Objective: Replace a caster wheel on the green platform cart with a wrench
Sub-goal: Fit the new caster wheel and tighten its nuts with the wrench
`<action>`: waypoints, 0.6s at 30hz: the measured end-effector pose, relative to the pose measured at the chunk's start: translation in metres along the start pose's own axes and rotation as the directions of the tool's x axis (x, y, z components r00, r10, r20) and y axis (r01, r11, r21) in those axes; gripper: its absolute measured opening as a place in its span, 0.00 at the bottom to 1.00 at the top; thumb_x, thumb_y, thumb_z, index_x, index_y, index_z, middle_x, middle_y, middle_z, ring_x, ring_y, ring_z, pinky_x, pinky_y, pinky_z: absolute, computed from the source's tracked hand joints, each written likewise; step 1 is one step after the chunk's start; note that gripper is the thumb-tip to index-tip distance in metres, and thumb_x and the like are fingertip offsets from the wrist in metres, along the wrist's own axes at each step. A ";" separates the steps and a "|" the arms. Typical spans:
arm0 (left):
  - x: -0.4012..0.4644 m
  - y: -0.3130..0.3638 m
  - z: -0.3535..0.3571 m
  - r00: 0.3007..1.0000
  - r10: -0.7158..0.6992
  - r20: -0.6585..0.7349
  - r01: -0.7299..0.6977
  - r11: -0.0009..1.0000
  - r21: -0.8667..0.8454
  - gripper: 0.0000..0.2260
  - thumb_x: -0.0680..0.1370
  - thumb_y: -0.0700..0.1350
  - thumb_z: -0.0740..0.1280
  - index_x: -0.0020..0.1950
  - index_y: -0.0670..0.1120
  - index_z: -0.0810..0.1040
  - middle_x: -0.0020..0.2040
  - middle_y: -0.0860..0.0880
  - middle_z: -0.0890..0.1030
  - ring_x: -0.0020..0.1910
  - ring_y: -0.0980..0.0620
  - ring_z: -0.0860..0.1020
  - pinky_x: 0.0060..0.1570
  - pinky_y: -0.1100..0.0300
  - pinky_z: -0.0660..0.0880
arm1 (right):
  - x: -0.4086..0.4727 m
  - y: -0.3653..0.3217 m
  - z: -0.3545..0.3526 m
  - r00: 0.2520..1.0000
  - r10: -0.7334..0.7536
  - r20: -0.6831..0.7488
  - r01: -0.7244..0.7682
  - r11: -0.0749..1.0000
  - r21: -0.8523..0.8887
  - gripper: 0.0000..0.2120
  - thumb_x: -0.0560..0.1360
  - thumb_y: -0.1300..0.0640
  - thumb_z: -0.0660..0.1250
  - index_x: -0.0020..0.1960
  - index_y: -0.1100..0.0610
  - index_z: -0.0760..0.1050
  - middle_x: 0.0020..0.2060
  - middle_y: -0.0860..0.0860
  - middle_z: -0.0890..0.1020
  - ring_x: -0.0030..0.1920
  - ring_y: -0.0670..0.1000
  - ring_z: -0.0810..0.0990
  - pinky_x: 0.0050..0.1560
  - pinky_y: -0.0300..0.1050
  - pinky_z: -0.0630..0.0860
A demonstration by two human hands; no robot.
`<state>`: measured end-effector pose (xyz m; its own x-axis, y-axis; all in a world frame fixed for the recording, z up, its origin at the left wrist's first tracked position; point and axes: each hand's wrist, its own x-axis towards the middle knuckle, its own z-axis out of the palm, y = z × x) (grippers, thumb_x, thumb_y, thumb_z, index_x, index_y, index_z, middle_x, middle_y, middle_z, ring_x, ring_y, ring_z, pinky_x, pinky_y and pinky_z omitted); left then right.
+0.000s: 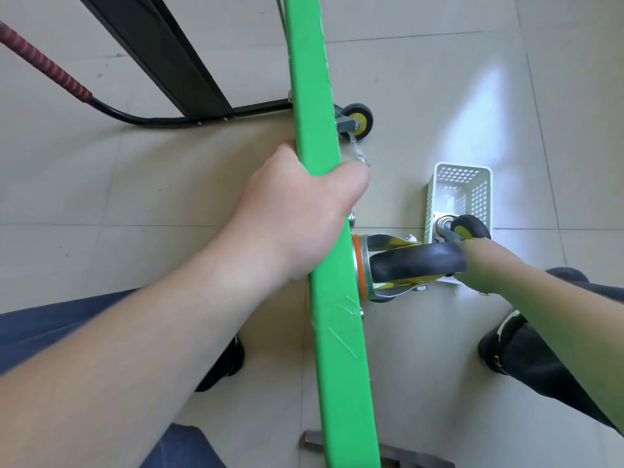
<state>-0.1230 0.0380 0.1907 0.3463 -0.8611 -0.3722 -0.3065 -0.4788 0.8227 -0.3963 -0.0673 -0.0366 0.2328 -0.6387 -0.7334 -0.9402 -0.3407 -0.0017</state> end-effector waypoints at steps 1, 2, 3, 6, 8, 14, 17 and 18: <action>0.000 -0.001 0.000 1.000 -0.010 0.009 0.010 1.000 0.004 0.11 0.65 0.56 0.64 0.38 0.50 0.67 0.24 0.57 0.69 0.25 0.52 0.67 0.31 0.56 0.64 | -0.004 0.003 -0.004 1.000 -0.010 -0.007 0.010 1.000 -0.023 0.05 0.81 0.58 0.64 0.55 0.52 0.76 0.52 0.53 0.77 0.43 0.55 0.75 0.45 0.45 0.74; 0.000 -0.001 0.000 1.000 -0.018 0.019 0.018 1.000 0.007 0.11 0.66 0.56 0.64 0.38 0.51 0.66 0.23 0.57 0.68 0.23 0.54 0.66 0.30 0.57 0.63 | -0.006 0.009 -0.009 0.998 -0.032 -0.051 0.030 0.999 -0.032 0.06 0.80 0.59 0.63 0.54 0.54 0.77 0.55 0.50 0.75 0.40 0.55 0.75 0.40 0.44 0.72; 0.000 -0.001 -0.001 0.999 -0.024 0.028 0.024 1.000 0.007 0.11 0.66 0.56 0.64 0.38 0.52 0.65 0.22 0.58 0.67 0.22 0.55 0.66 0.29 0.58 0.62 | -0.012 0.010 -0.015 0.995 -0.052 -0.087 0.048 0.998 -0.051 0.06 0.79 0.59 0.62 0.51 0.55 0.77 0.56 0.48 0.74 0.38 0.55 0.76 0.36 0.44 0.69; 0.000 -0.001 0.000 0.999 -0.030 0.042 0.030 1.000 -0.004 0.11 0.66 0.56 0.64 0.38 0.52 0.64 0.20 0.59 0.66 0.19 0.58 0.64 0.25 0.61 0.61 | -0.036 0.011 -0.038 0.988 -0.065 -0.142 0.059 0.997 -0.045 0.05 0.77 0.57 0.62 0.46 0.52 0.77 0.45 0.49 0.78 0.41 0.55 0.76 0.34 0.43 0.65; -0.001 0.000 0.000 0.999 -0.039 0.033 0.040 0.999 -0.012 0.12 0.66 0.56 0.64 0.39 0.51 0.65 0.20 0.59 0.66 0.18 0.58 0.65 0.22 0.63 0.60 | -0.059 0.010 -0.057 0.983 -0.062 -0.171 0.065 0.998 0.016 0.04 0.76 0.57 0.65 0.47 0.49 0.77 0.40 0.47 0.78 0.39 0.51 0.75 0.34 0.41 0.65; -0.006 0.005 0.001 0.996 -0.092 0.004 0.092 0.994 -0.055 0.15 0.71 0.56 0.69 0.48 0.48 0.73 0.32 0.54 0.71 0.18 0.61 0.68 0.31 0.59 0.64 | -0.144 -0.002 -0.101 0.958 0.000 -0.286 0.031 0.994 0.105 0.02 0.73 0.55 0.67 0.46 0.52 0.78 0.39 0.47 0.81 0.38 0.49 0.77 0.39 0.44 0.75; -0.010 0.008 -0.001 0.996 -0.091 0.005 0.092 0.993 -0.069 0.20 0.67 0.58 0.67 0.52 0.47 0.77 0.34 0.54 0.75 0.21 0.62 0.71 0.33 0.59 0.67 | -0.187 -0.016 -0.108 0.929 0.004 -0.369 0.090 0.967 0.237 0.02 0.73 0.54 0.69 0.44 0.49 0.80 0.35 0.43 0.82 0.36 0.47 0.80 0.39 0.44 0.78; -0.011 0.008 -0.001 0.996 -0.092 0.005 0.092 0.993 -0.072 0.21 0.66 0.58 0.66 0.53 0.47 0.77 0.35 0.54 0.76 0.24 0.60 0.73 0.33 0.59 0.67 | -0.201 -0.022 -0.109 0.923 -0.002 -0.384 0.119 0.953 0.280 0.03 0.72 0.54 0.69 0.43 0.47 0.80 0.33 0.42 0.82 0.34 0.44 0.80 0.37 0.41 0.76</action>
<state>-0.1282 0.0433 0.2018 0.3682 -0.8143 -0.4486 -0.2086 -0.5426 0.8137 -0.3955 -0.0068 0.1851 0.3122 -0.8542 -0.4157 -0.9377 -0.2069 -0.2791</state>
